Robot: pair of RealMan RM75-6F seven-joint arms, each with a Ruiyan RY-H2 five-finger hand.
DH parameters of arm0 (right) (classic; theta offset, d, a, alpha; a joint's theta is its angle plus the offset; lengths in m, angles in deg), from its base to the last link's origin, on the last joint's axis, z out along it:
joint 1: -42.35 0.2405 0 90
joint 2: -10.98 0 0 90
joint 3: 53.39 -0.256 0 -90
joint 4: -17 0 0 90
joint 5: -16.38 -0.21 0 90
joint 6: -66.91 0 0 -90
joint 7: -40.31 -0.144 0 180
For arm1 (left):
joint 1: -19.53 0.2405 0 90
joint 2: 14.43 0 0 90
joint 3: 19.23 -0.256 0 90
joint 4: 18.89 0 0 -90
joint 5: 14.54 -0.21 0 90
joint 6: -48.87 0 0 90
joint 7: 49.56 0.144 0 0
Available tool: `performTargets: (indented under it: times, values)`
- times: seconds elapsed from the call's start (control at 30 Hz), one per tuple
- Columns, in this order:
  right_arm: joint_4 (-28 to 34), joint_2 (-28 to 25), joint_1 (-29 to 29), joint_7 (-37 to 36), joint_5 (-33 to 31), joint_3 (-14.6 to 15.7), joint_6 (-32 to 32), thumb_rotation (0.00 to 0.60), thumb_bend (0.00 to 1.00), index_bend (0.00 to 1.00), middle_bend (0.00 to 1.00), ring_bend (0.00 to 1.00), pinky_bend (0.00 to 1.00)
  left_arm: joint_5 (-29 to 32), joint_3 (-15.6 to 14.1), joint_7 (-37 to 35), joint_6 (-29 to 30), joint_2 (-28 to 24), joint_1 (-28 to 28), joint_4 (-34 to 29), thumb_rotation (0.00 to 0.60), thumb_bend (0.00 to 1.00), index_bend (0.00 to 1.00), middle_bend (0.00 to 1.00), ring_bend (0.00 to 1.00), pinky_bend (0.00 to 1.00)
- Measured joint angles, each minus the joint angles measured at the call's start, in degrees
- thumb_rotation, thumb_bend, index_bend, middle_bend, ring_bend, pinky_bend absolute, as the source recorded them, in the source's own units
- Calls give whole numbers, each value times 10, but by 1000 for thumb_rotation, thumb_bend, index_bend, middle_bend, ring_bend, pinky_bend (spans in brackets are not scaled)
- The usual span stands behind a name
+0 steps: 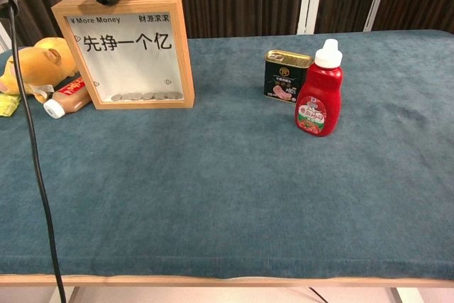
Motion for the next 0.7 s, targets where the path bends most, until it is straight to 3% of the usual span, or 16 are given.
performTargets:
  times: [0.23,0.43,0.7]
  values:
    - [0,0,0,-1,-2,-1,0,600,156,0,0,0,27,-1,-2,-2,1,1,-2,3,600,570,651,1000,1000,1000]
    - [0,0,0,-1,-1,-1,0,600,156,0,0,0,27,-2,-4,-5,-5,-2,-3,2,600,529,527,1000,1000,1000]
    - [0,-1,0,0,-2,0,0,600,156,0,0,0,27,-11,-6,-11,-2,-4,-2,-1,600,498,455,1000,1000,1000]
